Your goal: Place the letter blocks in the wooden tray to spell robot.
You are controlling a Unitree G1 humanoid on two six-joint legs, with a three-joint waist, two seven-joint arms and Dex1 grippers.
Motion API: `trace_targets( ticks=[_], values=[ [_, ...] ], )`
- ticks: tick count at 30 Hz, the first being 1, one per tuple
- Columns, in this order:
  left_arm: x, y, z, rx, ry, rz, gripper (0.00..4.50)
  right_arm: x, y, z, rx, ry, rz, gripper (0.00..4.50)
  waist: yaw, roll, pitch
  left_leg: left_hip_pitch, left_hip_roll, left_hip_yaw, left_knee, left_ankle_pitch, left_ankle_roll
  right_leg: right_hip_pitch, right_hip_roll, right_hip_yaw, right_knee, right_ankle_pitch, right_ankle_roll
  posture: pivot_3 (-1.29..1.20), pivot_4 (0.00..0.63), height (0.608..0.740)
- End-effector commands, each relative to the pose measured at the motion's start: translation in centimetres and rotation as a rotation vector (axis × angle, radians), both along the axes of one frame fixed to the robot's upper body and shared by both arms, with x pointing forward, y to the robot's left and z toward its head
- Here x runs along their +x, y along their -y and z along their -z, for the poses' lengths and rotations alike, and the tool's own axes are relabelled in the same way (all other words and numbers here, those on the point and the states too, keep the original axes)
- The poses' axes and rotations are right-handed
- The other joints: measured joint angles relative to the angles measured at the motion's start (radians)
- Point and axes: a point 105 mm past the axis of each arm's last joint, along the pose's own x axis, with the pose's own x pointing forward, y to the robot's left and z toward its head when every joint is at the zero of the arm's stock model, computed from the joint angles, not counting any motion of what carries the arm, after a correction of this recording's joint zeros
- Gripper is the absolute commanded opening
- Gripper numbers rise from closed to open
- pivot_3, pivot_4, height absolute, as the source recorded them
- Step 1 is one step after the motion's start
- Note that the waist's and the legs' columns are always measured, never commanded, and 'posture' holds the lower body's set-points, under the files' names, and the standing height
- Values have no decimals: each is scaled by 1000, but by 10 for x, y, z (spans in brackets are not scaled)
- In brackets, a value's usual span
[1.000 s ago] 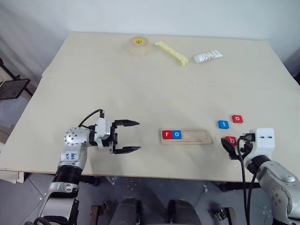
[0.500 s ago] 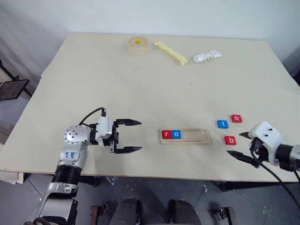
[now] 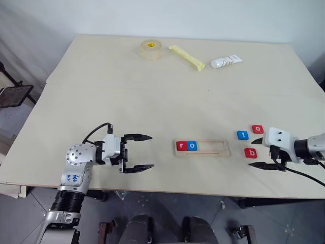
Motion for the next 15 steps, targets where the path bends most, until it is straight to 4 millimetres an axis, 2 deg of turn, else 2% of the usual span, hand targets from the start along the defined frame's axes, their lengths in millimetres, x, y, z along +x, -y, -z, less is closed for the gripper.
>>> trace_targets(
  ticks=[1, 4, 10, 15],
  values=[
    [-5, -1, -9, -24, 40, -2, 4500, 1, -1, 3, -9, -24, -25, 4484, -1, 0, 0, 0, 0, 0, 0, 0, 0, 0, 0, 0, 0, 0, 0, 0, 150, 740],
    [-6, -1, -10, -27, 41, -9, 4500, 0, -2, 7, -9, -45, -35, 3589, -2, 0, 0, 0, 0, 0, 0, 0, 0, 0, 0, 0, 0, 0, 0, 0, 150, 740],
    [-4, -1, -13, -43, 43, -10, 4500, 2, -2, 6, -1, -38, -27, 1483, -2, 0, 0, 0, 1, 0, 3, 0, 0, 2, 0, 0, 0, 0, 0, 0, 150, 740],
    [-1, -1, -16, -51, 45, -13, 4500, 5, -2, 3, 10, -23, -12, 1466, -2, 0, 0, 0, 2, 0, 6, 0, 0, 4, 1, 0, 0, 0, 0, 0, 150, 740]
  ],
)
